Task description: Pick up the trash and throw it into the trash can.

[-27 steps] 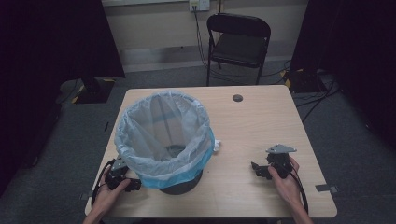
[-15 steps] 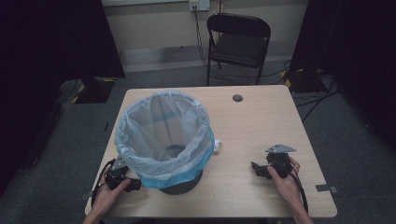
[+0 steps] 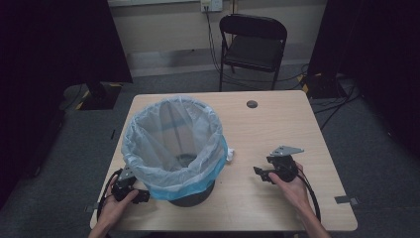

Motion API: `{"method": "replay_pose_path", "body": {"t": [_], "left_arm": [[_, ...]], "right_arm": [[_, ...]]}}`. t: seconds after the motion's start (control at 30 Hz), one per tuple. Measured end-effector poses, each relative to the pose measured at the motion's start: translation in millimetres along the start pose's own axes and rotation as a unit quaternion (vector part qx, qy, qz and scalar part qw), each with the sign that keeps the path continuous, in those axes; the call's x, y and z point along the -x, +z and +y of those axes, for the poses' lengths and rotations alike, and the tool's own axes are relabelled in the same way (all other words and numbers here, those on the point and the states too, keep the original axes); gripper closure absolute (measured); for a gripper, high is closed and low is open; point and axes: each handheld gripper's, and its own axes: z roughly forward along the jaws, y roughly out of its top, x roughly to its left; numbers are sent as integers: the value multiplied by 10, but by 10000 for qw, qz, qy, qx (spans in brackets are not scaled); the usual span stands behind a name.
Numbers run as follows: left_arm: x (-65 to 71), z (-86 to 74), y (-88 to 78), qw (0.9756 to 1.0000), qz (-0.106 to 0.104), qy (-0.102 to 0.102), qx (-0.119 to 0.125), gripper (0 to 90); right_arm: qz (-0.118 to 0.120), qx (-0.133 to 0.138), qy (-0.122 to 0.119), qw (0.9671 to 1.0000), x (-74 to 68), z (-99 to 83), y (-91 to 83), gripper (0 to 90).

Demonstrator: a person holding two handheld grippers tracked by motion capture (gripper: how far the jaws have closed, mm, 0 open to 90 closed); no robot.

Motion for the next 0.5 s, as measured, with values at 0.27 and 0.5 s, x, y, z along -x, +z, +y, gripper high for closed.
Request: {"method": "replay_pose_path", "body": {"t": [0.27,0.5], "left_arm": [[-15,9,13,10000,-36,25,-22,30],[-15,9,13,10000,-35,28,-23,30]], "right_arm": [[258,126,-134,9995,-158,287,212,304],[520,53,-230,9984,-269,509,473,290]]}}
